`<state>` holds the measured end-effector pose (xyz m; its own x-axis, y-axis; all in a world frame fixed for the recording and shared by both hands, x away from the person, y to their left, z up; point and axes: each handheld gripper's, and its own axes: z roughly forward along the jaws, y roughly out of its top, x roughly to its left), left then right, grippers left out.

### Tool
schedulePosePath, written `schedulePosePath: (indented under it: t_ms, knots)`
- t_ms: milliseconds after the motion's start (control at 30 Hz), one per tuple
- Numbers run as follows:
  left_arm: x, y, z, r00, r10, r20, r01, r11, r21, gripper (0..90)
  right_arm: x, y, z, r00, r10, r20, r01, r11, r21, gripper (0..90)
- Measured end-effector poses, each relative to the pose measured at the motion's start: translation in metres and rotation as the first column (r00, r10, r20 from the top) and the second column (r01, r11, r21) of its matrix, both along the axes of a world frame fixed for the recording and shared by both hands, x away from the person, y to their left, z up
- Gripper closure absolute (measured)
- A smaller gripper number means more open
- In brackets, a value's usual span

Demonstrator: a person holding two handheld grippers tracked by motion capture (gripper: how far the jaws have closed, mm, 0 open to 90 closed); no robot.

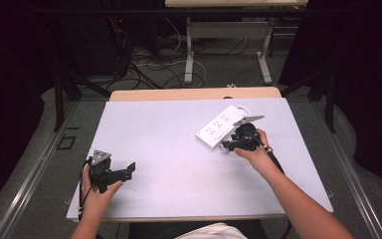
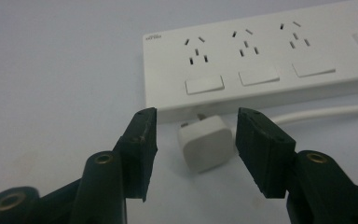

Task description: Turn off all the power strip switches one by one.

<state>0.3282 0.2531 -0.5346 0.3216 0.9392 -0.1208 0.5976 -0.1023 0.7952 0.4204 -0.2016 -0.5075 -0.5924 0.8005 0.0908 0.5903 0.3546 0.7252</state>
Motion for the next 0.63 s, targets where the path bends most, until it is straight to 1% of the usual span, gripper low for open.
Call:
schedulePosePath:
  t_ms: [33, 100, 167, 233, 300, 333, 367, 400, 433, 500, 533, 600, 633]
  knots:
    - [0.000, 0.000, 0.000, 1.0000, 0.002, 0.000, -0.002, 1.0000, -0.003, 0.4, -0.005, -0.003, 0.000, 1.0000, -0.009, 0.001, 0.009, 1.000, 0.002, 42.9]
    - [0.000, 0.000, 0.000, 1.0000, -0.002, 0.002, 0.002, 1.0000, -0.001, 0.4, -0.014, -0.010, -0.001, 0.9999, -0.011, -0.005, 0.011, 1.000, 0.003, 41.5]
    - [0.000, 0.000, 0.000, 1.0000, -0.001, 0.005, 0.001, 1.0000, -0.003, 0.4, -0.024, -0.017, -0.002, 0.9998, -0.018, 0.008, 0.018, 1.000, -0.001, 37.8]
    - [0.000, 0.000, 0.000, 1.0000, -0.002, 0.002, 0.002, 1.0000, -0.004, 0.4, -0.034, -0.024, -0.005, 0.9995, -0.028, 0.012, 0.028, 1.000, -0.003, 31.9]
    - [0.000, 0.000, 0.000, 1.0000, -0.002, 0.001, 0.002, 1.0000, -0.002, 0.4, -0.043, -0.032, -0.009, 0.9987, -0.049, 0.018, 0.049, 0.999, 0.008, 24.2]
    - [0.000, 0.000, 0.000, 1.0000, -0.004, -0.004, 0.004, 1.0000, -0.001, 0.4, -0.048, -0.036, -0.011, 0.9979, -0.063, 0.013, 0.063, 0.998, 0.005, 20.9]
    - [0.000, 0.000, 0.000, 1.0000, -0.001, 0.000, 0.001, 1.0000, -0.005, 0.4, -0.052, -0.040, -0.014, 0.9978, -0.063, 0.021, 0.063, 0.998, 0.000, 17.4]
    - [0.000, 0.000, 0.000, 1.0000, -0.003, 0.000, 0.003, 1.0000, 0.000, 0.4, -0.056, -0.043, -0.016, 0.9972, -0.067, 0.032, 0.067, 0.998, -0.010, 15.5]
    - [0.000, 0.000, 0.000, 1.0000, -0.003, 0.000, 0.003, 1.0000, -0.001, 0.4, -0.060, -0.046, -0.017, 0.9967, -0.077, 0.025, 0.078, 0.997, -0.008, 15.2]
    - [0.000, -0.001, 0.000, 1.0000, -0.003, 0.001, 0.003, 1.0000, 0.000, 0.4, -0.066, -0.053, -0.020, 0.9958, -0.085, 0.035, 0.085, 0.996, -0.006, 14.3]
    - [0.000, -0.001, 0.000, 1.0000, -0.005, -0.001, 0.005, 1.0000, 0.001, 0.4, -0.069, -0.055, -0.021, 0.9950, -0.091, 0.040, 0.092, 0.996, -0.005, 12.1]
    - [0.001, -0.001, 0.000, 1.0000, -0.005, -0.001, 0.005, 1.0000, 0.000, 0.4, -0.073, -0.061, -0.021, 0.9938, -0.100, 0.047, 0.101, 0.995, -0.001, 0.0]
    - [0.001, -0.001, 0.001, 1.0000, -0.005, -0.002, 0.005, 1.0000, 0.001, 0.4, -0.075, -0.064, -0.021, 0.9928, -0.105, 0.058, 0.105, 0.994, 0.002, 0.0]
